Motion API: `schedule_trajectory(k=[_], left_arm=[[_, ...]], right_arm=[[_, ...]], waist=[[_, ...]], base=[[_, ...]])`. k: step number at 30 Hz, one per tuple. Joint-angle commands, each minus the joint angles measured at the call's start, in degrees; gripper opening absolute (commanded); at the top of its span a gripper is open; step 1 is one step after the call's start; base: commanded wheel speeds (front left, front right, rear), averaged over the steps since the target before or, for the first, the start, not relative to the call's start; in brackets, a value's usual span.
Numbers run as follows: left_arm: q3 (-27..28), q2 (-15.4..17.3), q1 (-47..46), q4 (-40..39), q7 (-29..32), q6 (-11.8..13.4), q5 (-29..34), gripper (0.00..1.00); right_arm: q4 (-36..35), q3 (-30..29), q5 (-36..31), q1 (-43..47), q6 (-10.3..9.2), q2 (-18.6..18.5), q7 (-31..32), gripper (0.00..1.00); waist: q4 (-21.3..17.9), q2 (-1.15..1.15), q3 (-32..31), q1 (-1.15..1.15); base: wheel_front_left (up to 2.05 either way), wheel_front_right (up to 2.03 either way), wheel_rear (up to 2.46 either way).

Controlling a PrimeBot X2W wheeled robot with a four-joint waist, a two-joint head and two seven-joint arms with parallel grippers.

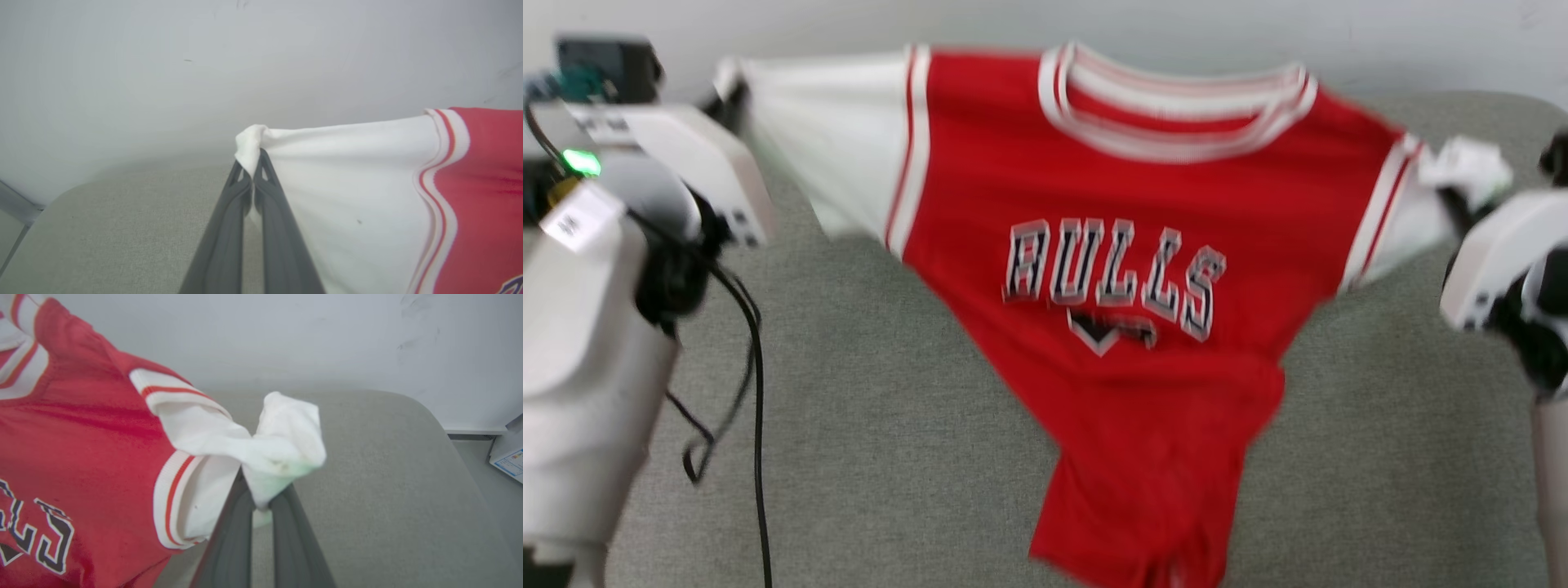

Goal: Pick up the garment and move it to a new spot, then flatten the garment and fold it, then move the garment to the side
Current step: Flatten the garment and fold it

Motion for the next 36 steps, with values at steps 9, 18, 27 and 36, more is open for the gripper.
schedule_trajectory(k=[9, 18, 27, 36], left_arm=[[2.16, 1.96, -18.21, 7.61, -8.98, -1.18, 4.71, 0.00], [3.71, 3.79, -37.01, 11.85, -13.88, -2.79, 7.24, 0.00], [4.10, 2.58, -44.90, 15.46, -17.02, -4.63, 6.84, 0.00], [5.10, 0.20, -38.00, 21.35, -18.72, -7.17, 2.41, 0.00]], right_arm=[[7.89, -1.28, -2.48, -22.70, -0.15, -0.53, -6.41, 0.00], [14.19, -2.87, -6.06, -45.24, -0.19, -0.31, -12.61, 0.00], [19.56, -1.49, -7.43, -57.20, -0.15, 1.09, -16.75, 0.00], [26.05, 2.05, -4.86, -53.62, -0.14, 1.51, -20.44, 0.00]], waist=[[-0.51, 0.00, 5.87, -0.01], [-0.53, 0.00, 15.02, -0.01], [0.47, 0.00, 24.03, -0.01], [1.10, 0.00, 27.14, -0.01]], base=[[0.00, 0.00, 0.00], [0.00, 0.00, 0.00], [0.00, 0.00, 0.00], [0.00, 0.00, 0.00]])
